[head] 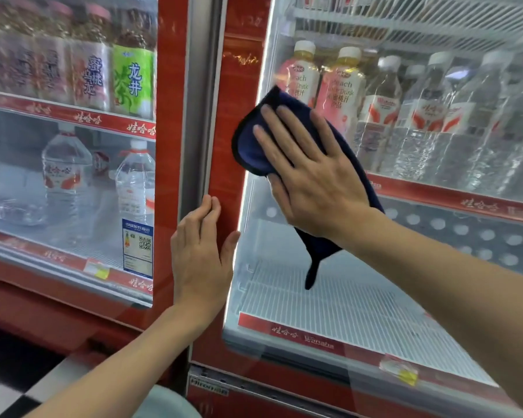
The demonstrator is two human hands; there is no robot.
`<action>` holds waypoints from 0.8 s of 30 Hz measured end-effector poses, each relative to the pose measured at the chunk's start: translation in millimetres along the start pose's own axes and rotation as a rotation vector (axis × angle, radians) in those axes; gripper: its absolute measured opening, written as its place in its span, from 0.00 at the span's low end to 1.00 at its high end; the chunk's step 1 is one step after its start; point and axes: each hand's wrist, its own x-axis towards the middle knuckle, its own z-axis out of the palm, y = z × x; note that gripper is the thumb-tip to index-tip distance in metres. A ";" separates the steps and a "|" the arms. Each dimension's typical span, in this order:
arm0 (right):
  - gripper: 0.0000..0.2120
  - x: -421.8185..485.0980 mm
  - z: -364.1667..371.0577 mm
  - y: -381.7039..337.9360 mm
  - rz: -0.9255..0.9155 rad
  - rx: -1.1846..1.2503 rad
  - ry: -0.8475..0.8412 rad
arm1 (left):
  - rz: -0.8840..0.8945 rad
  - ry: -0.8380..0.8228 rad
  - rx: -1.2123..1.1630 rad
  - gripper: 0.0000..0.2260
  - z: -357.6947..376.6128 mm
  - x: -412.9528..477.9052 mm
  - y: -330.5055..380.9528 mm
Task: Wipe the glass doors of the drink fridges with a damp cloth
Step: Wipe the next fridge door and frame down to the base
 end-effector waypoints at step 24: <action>0.31 -33.5 52.1 -133.5 0.164 0.120 0.058 | -0.413 -0.029 -0.289 0.22 -16.1 -8.8 -53.1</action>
